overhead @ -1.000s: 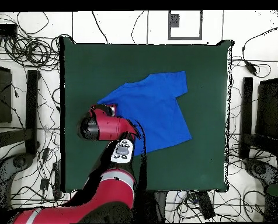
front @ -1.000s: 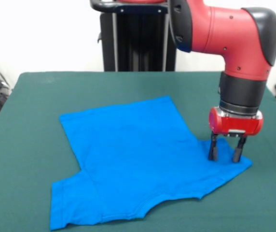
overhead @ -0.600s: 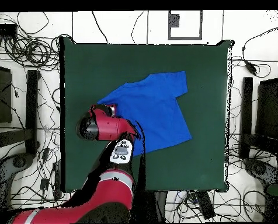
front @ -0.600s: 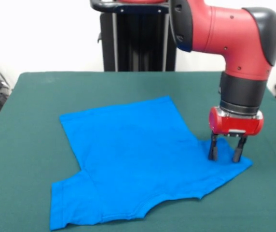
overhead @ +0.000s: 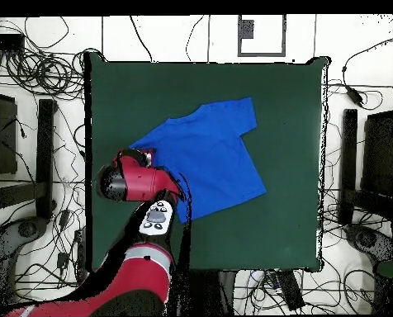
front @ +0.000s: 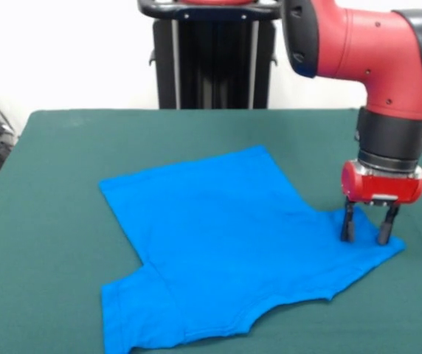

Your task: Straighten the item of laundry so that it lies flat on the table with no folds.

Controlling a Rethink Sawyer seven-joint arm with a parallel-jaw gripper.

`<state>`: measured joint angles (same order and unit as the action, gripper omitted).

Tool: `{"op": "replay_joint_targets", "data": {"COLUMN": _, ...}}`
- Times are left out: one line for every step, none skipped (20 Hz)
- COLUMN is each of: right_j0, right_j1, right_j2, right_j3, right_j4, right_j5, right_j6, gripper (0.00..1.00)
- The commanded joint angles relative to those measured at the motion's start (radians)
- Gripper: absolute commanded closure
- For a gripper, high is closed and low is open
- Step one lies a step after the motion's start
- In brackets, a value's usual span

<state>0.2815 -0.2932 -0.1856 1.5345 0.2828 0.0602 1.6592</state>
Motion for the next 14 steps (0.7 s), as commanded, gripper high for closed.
{"op": "replay_joint_targets", "data": {"right_j0": 0.048, "right_j1": 0.032, "right_j2": 0.060, "right_j3": 0.005, "right_j4": 0.068, "right_j5": 0.075, "right_j6": 0.241, "gripper": 0.00}}
{"op": "replay_joint_targets", "data": {"right_j0": 0.047, "right_j1": 0.032, "right_j2": 0.060, "right_j3": 0.007, "right_j4": 0.068, "right_j5": 0.076, "right_j6": 0.237, "gripper": 0.00}}
{"op": "replay_joint_targets", "data": {"right_j0": 0.043, "right_j1": 0.029, "right_j2": 0.063, "right_j3": 0.013, "right_j4": 0.066, "right_j5": 0.067, "right_j6": 0.235, "gripper": 0.00}}
{"op": "replay_joint_targets", "data": {"right_j0": 0.040, "right_j1": 0.028, "right_j2": 0.065, "right_j3": 0.016, "right_j4": 0.064, "right_j5": 0.067, "right_j6": 0.232, "gripper": 0.00}}
{"op": "replay_joint_targets", "data": {"right_j0": 0.036, "right_j1": 0.027, "right_j2": 0.067, "right_j3": 0.019, "right_j4": 0.062, "right_j5": 0.065, "right_j6": 0.229, "gripper": 0.00}}
{"op": "replay_joint_targets", "data": {"right_j0": 0.032, "right_j1": 0.023, "right_j2": 0.071, "right_j3": 0.025, "right_j4": 0.057, "right_j5": 0.064, "right_j6": 0.225, "gripper": 0.00}}
{"op": "replay_joint_targets", "data": {"right_j0": 0.027, "right_j1": 0.019, "right_j2": 0.075, "right_j3": 0.031, "right_j4": 0.052, "right_j5": 0.063, "right_j6": 0.222, "gripper": 0.00}}
{"op": "replay_joint_targets", "data": {"right_j0": 0.020, "right_j1": 0.014, "right_j2": 0.081, "right_j3": 0.037, "right_j4": 0.045, "right_j5": 0.057, "right_j6": 0.217, "gripper": 0.00}}
{"op": "replay_joint_targets", "data": {"right_j0": 0.017, "right_j1": 0.012, "right_j2": 0.079, "right_j3": 0.037, "right_j4": 0.042, "right_j5": 0.068, "right_j6": 0.211, "gripper": 0.00}}
{"op": "replay_joint_targets", "data": {"right_j0": 0.016, "right_j1": 0.013, "right_j2": 0.073, "right_j3": 0.035, "right_j4": 0.039, "right_j5": 0.082, "right_j6": 0.205, "gripper": 0.00}}
{"op": "replay_joint_targets", "data": {"right_j0": 0.010, "right_j1": 0.017, "right_j2": 0.073, "right_j3": 0.034, "right_j4": 0.034, "right_j5": 0.072, "right_j6": 0.201, "gripper": 0.00}}
{"op": "replay_joint_targets", "data": {"right_j0": 0.003, "right_j1": 0.022, "right_j2": 0.071, "right_j3": 0.031, "right_j4": 0.028, "right_j5": 0.084, "right_j6": 0.190, "gripper": 0.00}}
{"op": "replay_joint_targets", "data": {"right_j0": -0.005, "right_j1": 0.024, "right_j2": 0.076, "right_j3": 0.035, "right_j4": 0.022, "right_j5": 0.061, "right_j6": 0.189, "gripper": 0.00}}
{"op": "replay_joint_targets", "data": {"right_j0": -0.011, "right_j1": 0.022, "right_j2": 0.079, "right_j3": 0.038, "right_j4": 0.017, "right_j5": 0.059, "right_j6": 0.184, "gripper": 0.00}}
